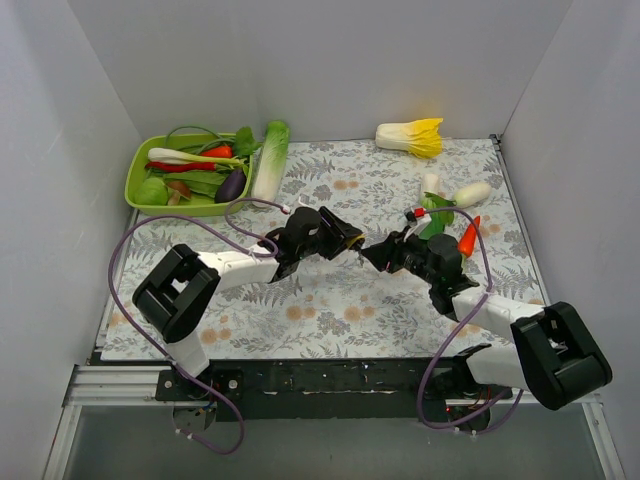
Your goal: Unlock with the key
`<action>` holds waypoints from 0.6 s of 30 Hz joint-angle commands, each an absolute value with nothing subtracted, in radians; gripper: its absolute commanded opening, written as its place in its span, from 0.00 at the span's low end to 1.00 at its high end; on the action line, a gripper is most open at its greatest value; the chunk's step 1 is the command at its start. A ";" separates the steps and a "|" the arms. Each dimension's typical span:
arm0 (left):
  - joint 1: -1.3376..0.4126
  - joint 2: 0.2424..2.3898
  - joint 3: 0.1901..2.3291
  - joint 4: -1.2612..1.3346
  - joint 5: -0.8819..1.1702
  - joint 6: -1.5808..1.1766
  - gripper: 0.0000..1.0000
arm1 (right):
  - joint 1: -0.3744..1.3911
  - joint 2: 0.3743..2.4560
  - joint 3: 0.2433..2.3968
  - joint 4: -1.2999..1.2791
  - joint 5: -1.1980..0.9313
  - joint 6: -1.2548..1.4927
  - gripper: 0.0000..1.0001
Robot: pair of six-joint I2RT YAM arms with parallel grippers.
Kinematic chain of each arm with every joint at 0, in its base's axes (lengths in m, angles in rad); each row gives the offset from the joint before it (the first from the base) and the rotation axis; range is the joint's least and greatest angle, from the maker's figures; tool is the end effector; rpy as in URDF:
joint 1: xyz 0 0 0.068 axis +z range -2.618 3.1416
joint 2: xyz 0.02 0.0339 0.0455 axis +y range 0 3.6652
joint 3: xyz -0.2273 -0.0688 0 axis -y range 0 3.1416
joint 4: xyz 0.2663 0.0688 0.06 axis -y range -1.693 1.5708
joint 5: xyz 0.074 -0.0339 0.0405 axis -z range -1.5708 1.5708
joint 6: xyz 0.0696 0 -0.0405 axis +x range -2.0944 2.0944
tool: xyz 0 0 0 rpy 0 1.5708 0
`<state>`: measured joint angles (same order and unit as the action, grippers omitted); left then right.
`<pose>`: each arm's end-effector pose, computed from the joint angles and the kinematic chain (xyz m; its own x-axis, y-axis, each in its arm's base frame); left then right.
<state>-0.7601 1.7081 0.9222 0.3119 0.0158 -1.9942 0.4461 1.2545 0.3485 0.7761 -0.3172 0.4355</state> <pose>0.2961 -0.2830 0.1271 -0.5014 -0.7811 0.3721 -0.5888 -0.0070 -0.8082 0.2610 0.1489 0.1388 -0.3966 0.2546 -0.8820 -0.5753 0.6797 0.4549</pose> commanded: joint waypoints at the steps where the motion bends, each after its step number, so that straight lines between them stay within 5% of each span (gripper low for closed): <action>1: -0.736 1.692 0.950 0.311 0.023 -2.109 0.00 | 0.443 1.174 0.338 0.703 -0.314 0.440 0.47; 18: -0.747 1.712 0.976 0.262 -0.060 -2.057 0.00 | 0.525 1.199 0.445 0.626 -0.143 0.428 0.51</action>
<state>-0.7383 1.7172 0.9264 0.2379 -0.0338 -1.9949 0.4961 1.1580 0.3679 0.5747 -0.1978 0.4332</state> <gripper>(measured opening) 0.458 0.509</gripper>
